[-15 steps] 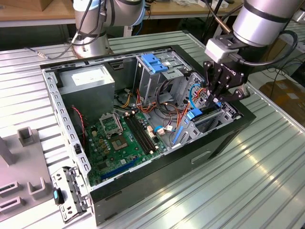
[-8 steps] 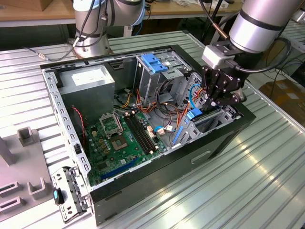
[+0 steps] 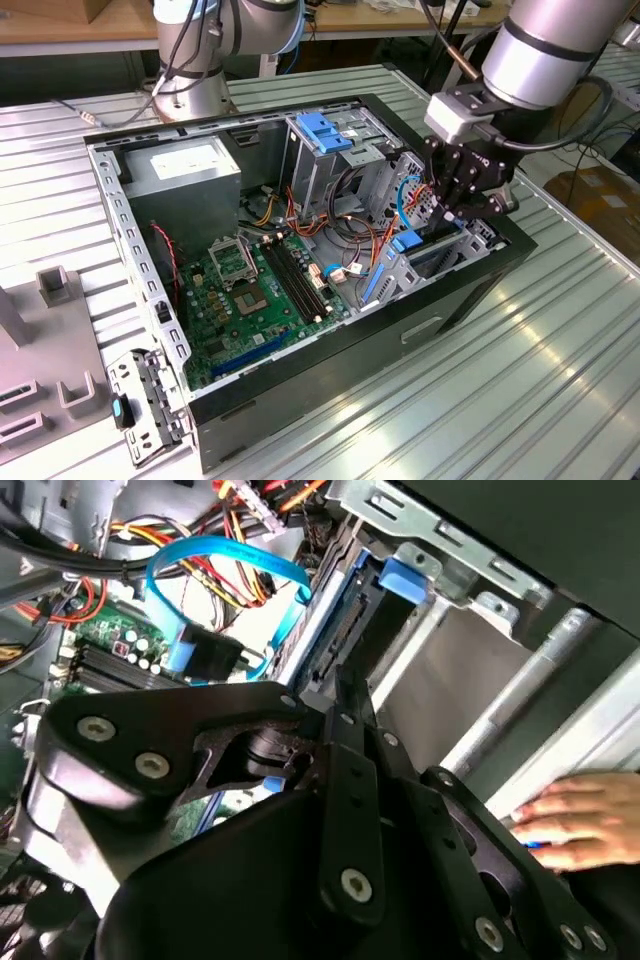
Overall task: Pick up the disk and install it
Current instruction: 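Insert the disk into the insertion slot, then insert the first disk wire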
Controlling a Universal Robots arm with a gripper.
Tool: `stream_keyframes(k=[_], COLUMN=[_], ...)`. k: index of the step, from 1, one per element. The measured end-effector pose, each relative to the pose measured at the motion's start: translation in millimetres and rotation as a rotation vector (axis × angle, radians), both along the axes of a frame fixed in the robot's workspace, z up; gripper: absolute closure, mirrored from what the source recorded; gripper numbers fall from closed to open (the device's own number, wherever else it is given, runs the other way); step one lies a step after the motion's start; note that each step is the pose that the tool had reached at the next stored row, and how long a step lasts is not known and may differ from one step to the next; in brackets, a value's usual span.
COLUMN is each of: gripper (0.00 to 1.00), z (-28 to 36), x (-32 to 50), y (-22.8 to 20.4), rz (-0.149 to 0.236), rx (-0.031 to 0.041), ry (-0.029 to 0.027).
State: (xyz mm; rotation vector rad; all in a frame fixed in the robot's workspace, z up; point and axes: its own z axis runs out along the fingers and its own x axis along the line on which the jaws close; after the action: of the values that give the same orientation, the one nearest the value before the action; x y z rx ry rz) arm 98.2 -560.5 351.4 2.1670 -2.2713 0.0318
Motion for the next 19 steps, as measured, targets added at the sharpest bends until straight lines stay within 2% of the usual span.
stream_keyframes(k=[11, 16, 19], gripper=[0.89, 0.89, 0.89], z=[0.1, 0.0, -0.2], x=[0.4, 3.8, 10.3], y=[0.0, 0.0, 0.0], rz=[0.000, 0.000, 0.000], rx=[-0.0002, -0.0005, -0.0006], ry=[-0.0002, -0.0003, -0.0002])
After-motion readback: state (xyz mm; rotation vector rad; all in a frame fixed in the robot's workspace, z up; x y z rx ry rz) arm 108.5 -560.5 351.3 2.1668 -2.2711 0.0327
